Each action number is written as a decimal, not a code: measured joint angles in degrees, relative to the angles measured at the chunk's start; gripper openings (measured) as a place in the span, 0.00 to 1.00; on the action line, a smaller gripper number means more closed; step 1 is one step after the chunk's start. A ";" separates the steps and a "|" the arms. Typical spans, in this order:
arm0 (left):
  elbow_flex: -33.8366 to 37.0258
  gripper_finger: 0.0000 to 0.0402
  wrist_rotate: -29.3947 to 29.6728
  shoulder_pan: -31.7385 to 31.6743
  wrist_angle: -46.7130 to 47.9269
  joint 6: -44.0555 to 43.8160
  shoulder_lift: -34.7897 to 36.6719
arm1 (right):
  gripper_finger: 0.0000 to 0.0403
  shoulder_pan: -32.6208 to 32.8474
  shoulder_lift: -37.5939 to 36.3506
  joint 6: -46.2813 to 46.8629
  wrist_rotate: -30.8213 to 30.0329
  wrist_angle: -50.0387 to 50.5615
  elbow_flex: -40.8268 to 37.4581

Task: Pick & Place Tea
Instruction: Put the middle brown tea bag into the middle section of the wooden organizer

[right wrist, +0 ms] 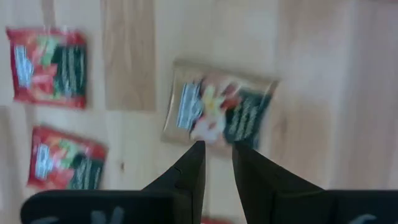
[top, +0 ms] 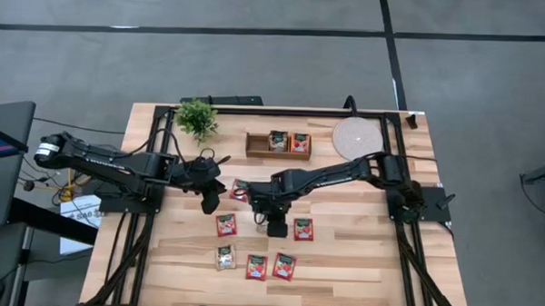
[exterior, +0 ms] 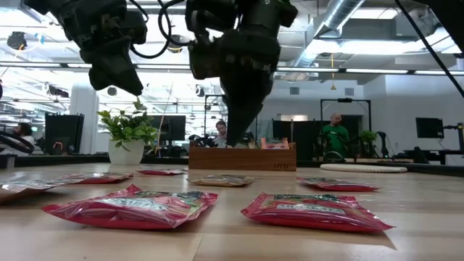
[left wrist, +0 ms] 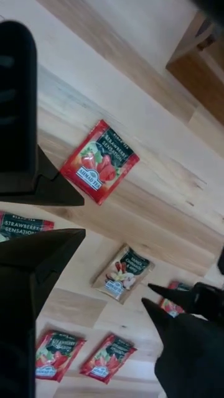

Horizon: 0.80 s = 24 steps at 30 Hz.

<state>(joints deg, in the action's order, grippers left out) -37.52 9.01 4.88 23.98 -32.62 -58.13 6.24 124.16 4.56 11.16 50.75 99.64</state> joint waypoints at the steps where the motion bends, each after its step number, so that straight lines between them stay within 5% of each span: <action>1: 0.00 0.15 0.19 0.13 0.03 0.00 0.00 | 0.18 0.00 -0.05 0.04 -1.30 -0.32 0.08; 24: 0.00 0.15 0.82 0.42 0.32 0.02 -0.02 | 0.18 -0.83 5.47 2.19 -8.41 0.88 -0.23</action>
<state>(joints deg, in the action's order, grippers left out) -37.52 9.83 5.30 24.30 -32.60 -58.15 5.41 129.62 6.75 2.75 51.63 99.42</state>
